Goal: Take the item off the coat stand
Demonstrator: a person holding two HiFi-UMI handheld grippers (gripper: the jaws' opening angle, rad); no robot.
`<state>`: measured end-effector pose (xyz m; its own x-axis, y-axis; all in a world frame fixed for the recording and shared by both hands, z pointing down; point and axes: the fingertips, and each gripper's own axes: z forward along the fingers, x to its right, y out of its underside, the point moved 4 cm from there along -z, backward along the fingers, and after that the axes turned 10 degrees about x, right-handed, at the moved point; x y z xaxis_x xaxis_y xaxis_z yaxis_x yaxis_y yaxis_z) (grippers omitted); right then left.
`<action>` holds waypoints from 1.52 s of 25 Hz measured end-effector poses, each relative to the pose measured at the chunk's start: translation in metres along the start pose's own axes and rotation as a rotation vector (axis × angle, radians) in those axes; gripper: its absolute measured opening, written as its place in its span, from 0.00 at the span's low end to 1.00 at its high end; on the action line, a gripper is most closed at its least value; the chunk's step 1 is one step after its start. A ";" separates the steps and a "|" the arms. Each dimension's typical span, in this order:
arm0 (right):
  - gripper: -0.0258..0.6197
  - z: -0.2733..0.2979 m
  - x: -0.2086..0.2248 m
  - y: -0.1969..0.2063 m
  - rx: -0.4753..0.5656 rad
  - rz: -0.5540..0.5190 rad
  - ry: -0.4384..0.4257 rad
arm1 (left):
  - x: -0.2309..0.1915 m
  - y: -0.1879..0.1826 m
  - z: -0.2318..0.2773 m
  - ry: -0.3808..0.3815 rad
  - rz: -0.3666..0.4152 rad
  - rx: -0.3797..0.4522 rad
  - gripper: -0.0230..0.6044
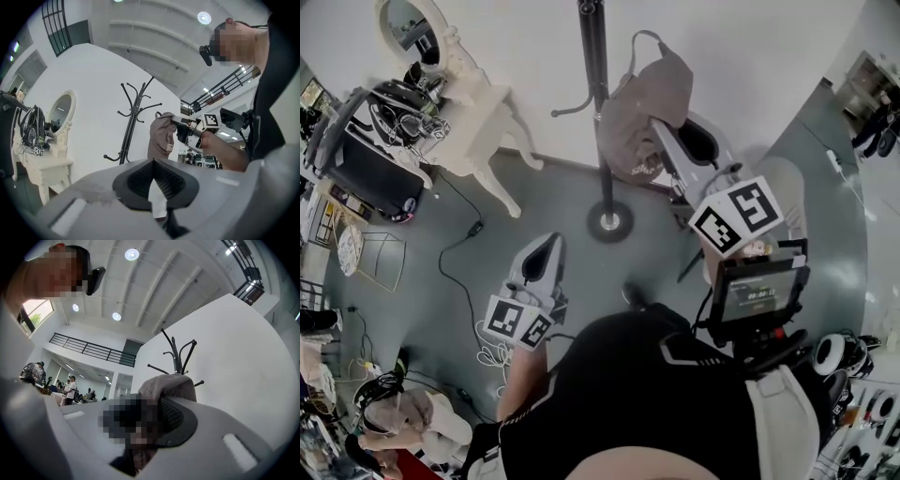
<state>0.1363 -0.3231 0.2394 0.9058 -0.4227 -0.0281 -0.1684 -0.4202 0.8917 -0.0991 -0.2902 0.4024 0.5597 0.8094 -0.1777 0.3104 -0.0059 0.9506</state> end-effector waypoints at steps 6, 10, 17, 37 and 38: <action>0.17 -0.011 0.002 0.013 -0.020 -0.012 0.035 | 0.005 0.004 0.005 0.039 0.018 -0.012 0.05; 0.17 -0.023 0.000 0.017 -0.036 -0.020 0.042 | 0.010 0.007 0.008 0.057 0.006 -0.011 0.05; 0.17 -0.030 0.008 0.036 -0.076 -0.008 0.068 | 0.009 0.011 0.020 0.071 -0.001 -0.008 0.05; 0.17 -0.039 0.011 0.029 -0.091 -0.018 0.030 | 0.026 0.007 0.031 0.084 -0.003 -0.003 0.05; 0.17 -0.038 0.011 0.029 -0.089 -0.019 0.029 | 0.026 0.007 0.032 0.083 -0.003 -0.004 0.05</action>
<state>0.1565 -0.3098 0.2816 0.9195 -0.3916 -0.0337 -0.1169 -0.3544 0.9278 -0.0584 -0.2880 0.3963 0.4932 0.8553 -0.1587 0.3090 -0.0017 0.9510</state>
